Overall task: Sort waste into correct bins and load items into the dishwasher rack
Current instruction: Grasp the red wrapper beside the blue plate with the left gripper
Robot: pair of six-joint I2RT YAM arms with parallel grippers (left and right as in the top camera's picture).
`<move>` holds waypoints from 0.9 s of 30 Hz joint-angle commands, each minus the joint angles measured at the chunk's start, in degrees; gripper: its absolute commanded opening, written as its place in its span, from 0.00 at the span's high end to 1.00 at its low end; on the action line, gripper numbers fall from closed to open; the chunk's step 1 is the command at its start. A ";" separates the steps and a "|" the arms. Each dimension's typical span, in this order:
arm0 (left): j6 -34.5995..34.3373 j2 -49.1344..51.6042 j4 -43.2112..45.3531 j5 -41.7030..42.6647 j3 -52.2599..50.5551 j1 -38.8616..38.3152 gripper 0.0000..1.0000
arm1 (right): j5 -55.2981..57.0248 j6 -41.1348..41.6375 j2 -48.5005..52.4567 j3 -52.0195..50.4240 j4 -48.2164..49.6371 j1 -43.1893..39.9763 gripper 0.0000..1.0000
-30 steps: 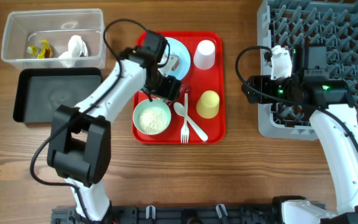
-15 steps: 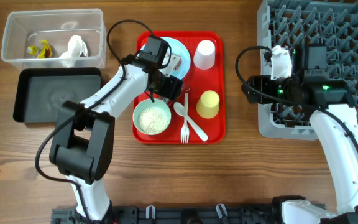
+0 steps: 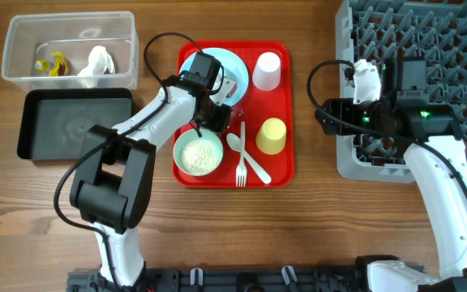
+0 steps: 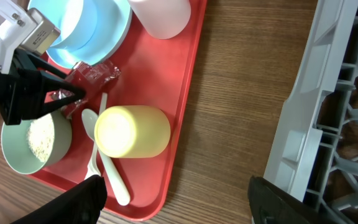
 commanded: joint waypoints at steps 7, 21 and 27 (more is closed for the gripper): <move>0.17 1.70 1.07 0.11 -0.50 -0.61 0.96 | 0.09 0.46 0.00 0.74 -0.20 0.20 0.22; -4.81 -6.99 -3.58 0.55 9.22 -0.61 0.96 | 0.09 0.44 0.00 0.74 -0.11 0.17 0.22; -5.07 -14.05 -6.27 -0.63 9.68 1.09 0.96 | 0.09 0.44 0.00 0.74 0.31 0.17 0.22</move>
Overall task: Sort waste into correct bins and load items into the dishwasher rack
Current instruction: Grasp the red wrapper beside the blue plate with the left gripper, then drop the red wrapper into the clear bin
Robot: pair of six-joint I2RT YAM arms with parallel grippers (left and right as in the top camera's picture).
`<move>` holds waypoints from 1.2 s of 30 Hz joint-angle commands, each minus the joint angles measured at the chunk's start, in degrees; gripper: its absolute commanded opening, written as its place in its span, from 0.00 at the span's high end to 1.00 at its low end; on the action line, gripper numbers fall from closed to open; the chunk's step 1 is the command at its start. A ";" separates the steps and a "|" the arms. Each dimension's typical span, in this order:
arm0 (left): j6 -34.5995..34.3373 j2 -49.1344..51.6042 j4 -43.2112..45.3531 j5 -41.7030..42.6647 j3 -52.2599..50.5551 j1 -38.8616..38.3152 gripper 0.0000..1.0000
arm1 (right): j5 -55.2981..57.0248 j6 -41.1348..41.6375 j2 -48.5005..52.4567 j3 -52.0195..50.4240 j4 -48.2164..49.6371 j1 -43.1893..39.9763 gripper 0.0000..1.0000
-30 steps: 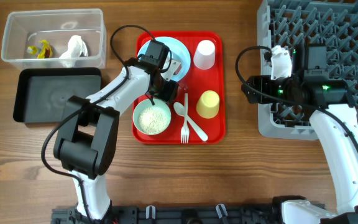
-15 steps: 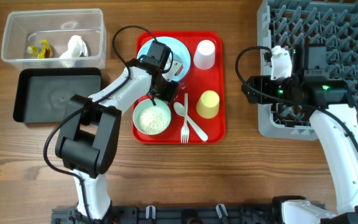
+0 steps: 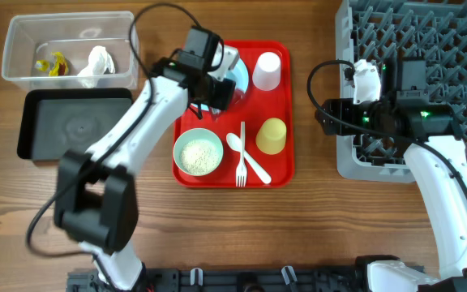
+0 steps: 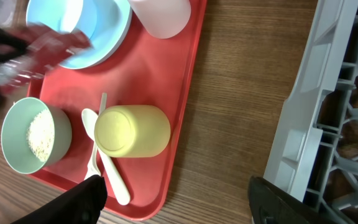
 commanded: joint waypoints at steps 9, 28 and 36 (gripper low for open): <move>-5.97 -6.82 6.05 -15.91 1.33 15.19 0.96 | 0.09 0.50 0.00 0.76 1.62 0.17 0.22; -8.26 0.66 23.50 -11.37 1.33 27.50 0.00 | 0.13 1.55 0.00 0.76 1.77 0.17 0.22; -8.31 -6.64 1.03 12.63 1.33 23.65 0.00 | 0.35 1.42 0.00 0.74 1.79 0.17 0.22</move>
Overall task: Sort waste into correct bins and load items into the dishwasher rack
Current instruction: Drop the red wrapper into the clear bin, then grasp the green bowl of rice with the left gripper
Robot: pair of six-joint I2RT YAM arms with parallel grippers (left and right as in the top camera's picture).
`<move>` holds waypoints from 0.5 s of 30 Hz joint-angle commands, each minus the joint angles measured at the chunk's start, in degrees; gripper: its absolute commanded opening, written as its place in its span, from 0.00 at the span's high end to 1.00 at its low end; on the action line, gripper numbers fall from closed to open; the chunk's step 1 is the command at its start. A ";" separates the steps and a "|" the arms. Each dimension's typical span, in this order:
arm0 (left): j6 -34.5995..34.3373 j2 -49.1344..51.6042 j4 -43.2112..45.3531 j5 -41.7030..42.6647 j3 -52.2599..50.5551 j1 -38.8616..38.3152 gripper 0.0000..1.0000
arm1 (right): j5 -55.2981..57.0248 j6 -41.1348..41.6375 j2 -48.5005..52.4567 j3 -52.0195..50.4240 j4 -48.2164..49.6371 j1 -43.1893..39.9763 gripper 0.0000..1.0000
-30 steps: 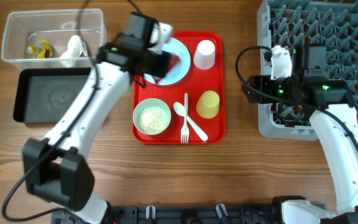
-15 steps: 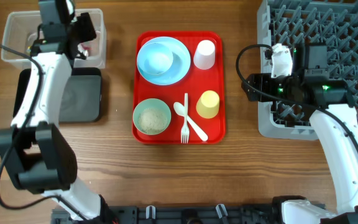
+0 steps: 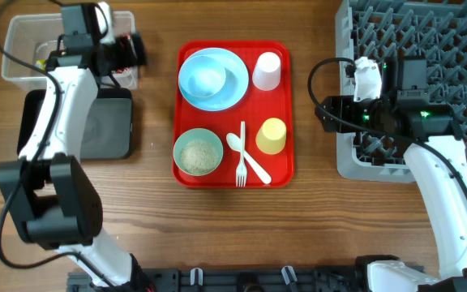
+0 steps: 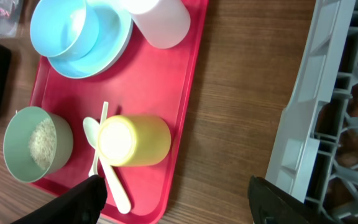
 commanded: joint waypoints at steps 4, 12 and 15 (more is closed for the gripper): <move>-0.35 -7.65 -19.76 13.22 0.61 -10.67 0.00 | 0.28 -0.70 0.00 0.76 0.46 0.17 0.22; -16.13 -7.32 -22.01 -3.26 -6.69 -31.52 0.00 | 0.26 -0.70 0.00 0.74 -0.13 0.17 0.23; -20.02 -7.32 -18.62 -3.41 -10.27 -36.96 0.00 | 0.28 -0.72 0.00 0.74 -0.09 0.17 0.22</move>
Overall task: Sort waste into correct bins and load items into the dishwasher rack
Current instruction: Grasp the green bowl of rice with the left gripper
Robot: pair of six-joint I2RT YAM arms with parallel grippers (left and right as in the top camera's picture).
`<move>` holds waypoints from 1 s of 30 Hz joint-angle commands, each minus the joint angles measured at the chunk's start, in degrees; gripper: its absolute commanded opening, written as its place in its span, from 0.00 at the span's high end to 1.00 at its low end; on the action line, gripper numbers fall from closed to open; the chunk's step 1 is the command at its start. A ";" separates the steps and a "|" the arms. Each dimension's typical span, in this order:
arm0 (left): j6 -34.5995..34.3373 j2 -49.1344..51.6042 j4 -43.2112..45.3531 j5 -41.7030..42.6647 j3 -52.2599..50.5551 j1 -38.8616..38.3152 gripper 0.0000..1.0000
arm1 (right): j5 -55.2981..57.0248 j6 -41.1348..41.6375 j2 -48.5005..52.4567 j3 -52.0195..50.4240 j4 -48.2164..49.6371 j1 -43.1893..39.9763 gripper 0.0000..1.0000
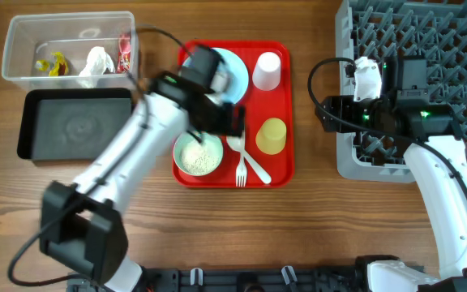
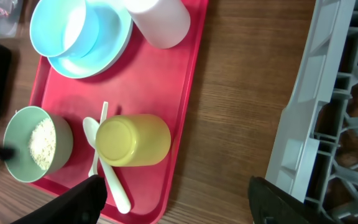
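On the red tray (image 1: 279,169) sit a green bowl of rice (image 1: 195,160), a yellow cup (image 1: 272,135) on its side, a white cup (image 1: 267,71), a blue bowl (image 2: 64,28) on a blue plate, and a white spoon (image 1: 255,168) and fork (image 1: 240,172). My left gripper (image 1: 222,122) hovers, motion-blurred, at the green bowl's far rim; how its jaws stand is unclear. A red wrapper (image 1: 124,50) lies in the clear bin (image 1: 23,31). Open and holding nothing, my right gripper (image 2: 176,200) hangs over bare wood between the tray and the grey rack (image 1: 428,40).
A black bin (image 1: 71,126) lies in front of the clear bin, which also holds white and yellow scraps (image 1: 96,61). The rack's wall (image 2: 328,93) rises just right of my right gripper. The left arm stretches across the table's left half to the tray.
The red wrapper left my left gripper and now lies in the clear bin. The left gripper has gone from that bin to the tray, by the green bowl. The right arm stays put.
My left gripper was shut on a crinkled red wrapper on the tray between the blue plate and the green bowl. Then it held the wrapper above the blue plate, then at the clear bin. Now the wrapper is in the bin and the gripper is over the tray.
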 commanded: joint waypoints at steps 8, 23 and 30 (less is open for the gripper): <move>-11.08 0.68 6.27 -13.90 -11.89 -7.69 0.00 | 0.28 -0.70 0.00 0.74 -0.04 0.17 0.23; -10.91 0.68 17.66 -14.08 -20.26 -7.61 0.58 | 0.26 -0.63 0.00 0.74 -0.20 0.20 0.22; -10.88 0.68 18.27 -14.10 -20.26 -7.61 0.91 | 0.26 -0.63 0.00 0.76 -0.22 0.17 0.22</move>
